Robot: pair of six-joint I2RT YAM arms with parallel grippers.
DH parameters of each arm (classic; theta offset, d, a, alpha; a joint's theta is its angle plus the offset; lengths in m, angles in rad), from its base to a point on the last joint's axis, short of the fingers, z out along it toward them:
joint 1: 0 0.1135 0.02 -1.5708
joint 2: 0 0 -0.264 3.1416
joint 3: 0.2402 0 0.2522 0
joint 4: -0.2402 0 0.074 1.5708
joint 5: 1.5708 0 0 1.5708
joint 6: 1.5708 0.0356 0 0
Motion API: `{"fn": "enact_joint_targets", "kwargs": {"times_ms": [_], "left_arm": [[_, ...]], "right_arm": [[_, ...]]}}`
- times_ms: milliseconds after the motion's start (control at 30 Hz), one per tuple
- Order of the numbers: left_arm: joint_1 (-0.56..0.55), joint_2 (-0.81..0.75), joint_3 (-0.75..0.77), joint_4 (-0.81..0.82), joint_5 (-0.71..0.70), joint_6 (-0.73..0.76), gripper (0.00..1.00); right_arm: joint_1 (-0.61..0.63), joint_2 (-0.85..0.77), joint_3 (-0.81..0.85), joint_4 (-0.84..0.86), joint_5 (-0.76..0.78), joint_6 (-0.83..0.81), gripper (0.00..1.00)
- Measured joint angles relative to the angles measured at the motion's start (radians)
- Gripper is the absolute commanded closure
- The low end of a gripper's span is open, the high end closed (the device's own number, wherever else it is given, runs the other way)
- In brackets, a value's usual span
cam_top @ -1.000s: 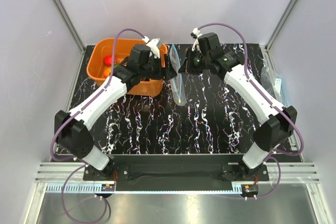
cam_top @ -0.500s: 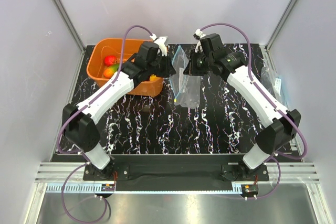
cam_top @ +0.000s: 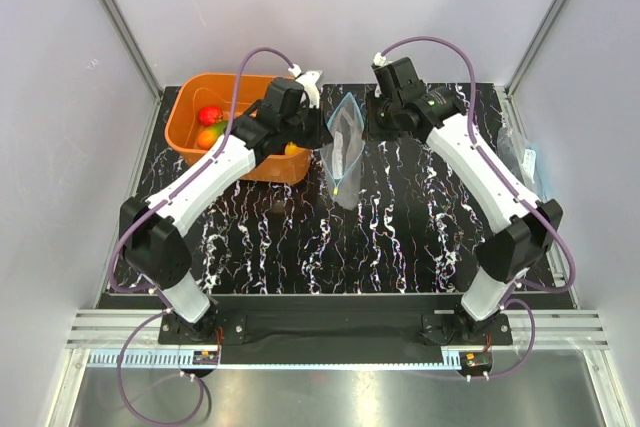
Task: Place the food in the zip-top bag and seal the zipper
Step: Open the zipper of the food storage bag at the center of the board.
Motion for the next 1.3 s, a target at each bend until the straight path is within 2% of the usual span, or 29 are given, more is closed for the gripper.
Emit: {"fn": "enact_joint_targets", "kwargs": {"times_ms": [100, 367, 400, 433, 467, 500, 533, 900, 1167, 1200, 1300], "left_arm": [[0.0, 0.0, 0.012, 0.007, 0.01, 0.002, 1.0], [0.001, 0.0, 0.014, 0.023, 0.035, -0.019, 1.0], [0.004, 0.0, 0.012, 0.03, 0.043, -0.027, 1.0], [0.007, 0.0, 0.009, 0.04, 0.051, -0.039, 1.0], [0.01, -0.001, 0.003, 0.056, 0.06, -0.05, 1.0], [0.013, -0.001, -0.001, 0.066, 0.068, -0.061, 1.0], [0.018, -0.001, -0.006, 0.075, 0.074, -0.069, 1.0], [0.057, 0.033, 0.011, 0.027, 0.061, -0.057, 1.0], [0.032, 0.135, 0.019, -0.003, -0.01, 0.006, 0.83], [0.025, 0.143, 0.019, -0.004, -0.02, 0.013, 0.75], [0.009, 0.147, 0.02, -0.005, -0.045, 0.031, 0.64]], "right_arm": [[0.0, 0.036, 0.018, -0.017, 0.004, -0.001, 0.65], [0.0, 0.123, 0.03, -0.042, 0.008, -0.004, 0.6], [0.0, 0.126, 0.03, -0.042, 0.007, -0.004, 0.62], [0.0, 0.126, 0.03, -0.042, 0.007, -0.004, 0.77], [0.0, 0.126, 0.03, -0.042, 0.007, -0.008, 0.88], [0.0, 0.126, 0.03, -0.04, 0.009, -0.008, 0.97], [0.0, 0.126, 0.03, -0.04, 0.011, -0.006, 1.0], [0.002, 0.166, 0.206, -0.261, 0.307, -0.023, 1.0], [0.002, 0.167, 0.207, -0.358, 0.436, -0.03, 1.0], [0.002, 0.168, 0.206, -0.362, 0.446, -0.028, 1.0], [0.003, 0.168, 0.194, -0.373, 0.454, -0.021, 1.0]]}}
